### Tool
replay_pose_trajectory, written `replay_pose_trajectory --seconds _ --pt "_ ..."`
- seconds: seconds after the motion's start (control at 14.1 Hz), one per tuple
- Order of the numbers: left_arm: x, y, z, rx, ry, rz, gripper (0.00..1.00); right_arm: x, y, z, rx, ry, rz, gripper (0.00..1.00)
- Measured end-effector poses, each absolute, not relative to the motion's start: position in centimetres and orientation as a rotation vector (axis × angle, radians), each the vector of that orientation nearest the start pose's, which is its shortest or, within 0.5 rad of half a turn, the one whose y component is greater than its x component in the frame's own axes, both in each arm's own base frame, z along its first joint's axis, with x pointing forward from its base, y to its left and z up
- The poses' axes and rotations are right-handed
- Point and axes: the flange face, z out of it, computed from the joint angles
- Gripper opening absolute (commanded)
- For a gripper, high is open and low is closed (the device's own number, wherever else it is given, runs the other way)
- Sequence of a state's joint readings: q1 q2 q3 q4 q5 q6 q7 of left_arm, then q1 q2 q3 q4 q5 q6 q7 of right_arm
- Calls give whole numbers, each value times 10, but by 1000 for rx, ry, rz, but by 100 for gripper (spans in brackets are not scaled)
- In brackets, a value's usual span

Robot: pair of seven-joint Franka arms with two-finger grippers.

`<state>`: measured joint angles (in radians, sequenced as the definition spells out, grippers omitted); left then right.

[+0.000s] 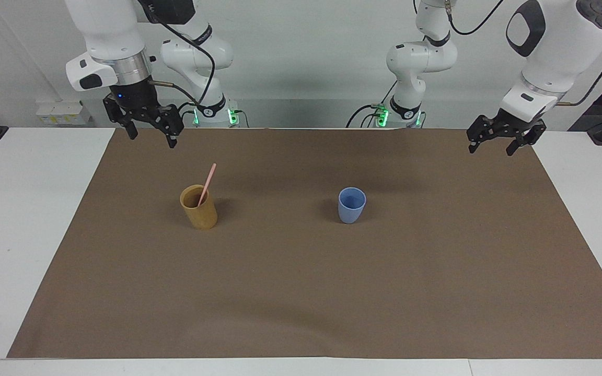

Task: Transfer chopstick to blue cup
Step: 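Lower the right gripper into the tan cup toward the pink chopstick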

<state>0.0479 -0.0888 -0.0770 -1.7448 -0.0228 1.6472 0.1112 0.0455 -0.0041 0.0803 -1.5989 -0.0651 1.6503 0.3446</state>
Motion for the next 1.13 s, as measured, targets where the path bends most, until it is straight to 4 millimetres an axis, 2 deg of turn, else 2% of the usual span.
replay_pose_trajectory --seconds 0.21,0.42,0.78,0.92,0.99,1.13 --pt "528 -24 597 -3149 231 31 100 553 94 595 -3179 273 -101 100" --pt "527 -30 598 -3146 250 36 100 548 127 558 -3167 287 -139 100" --pt "521 -48 601 -3138 298 48 100 539 149 518 -3212 268 -166 100" --pt "520 -49 602 -3138 303 48 100 532 157 507 -3240 249 -147 97" --pt "520 -51 601 -3138 307 51 100 527 163 500 -3255 246 -134 91" --pt "519 -54 600 -3136 317 69 100 516 169 488 -3282 247 -111 88"
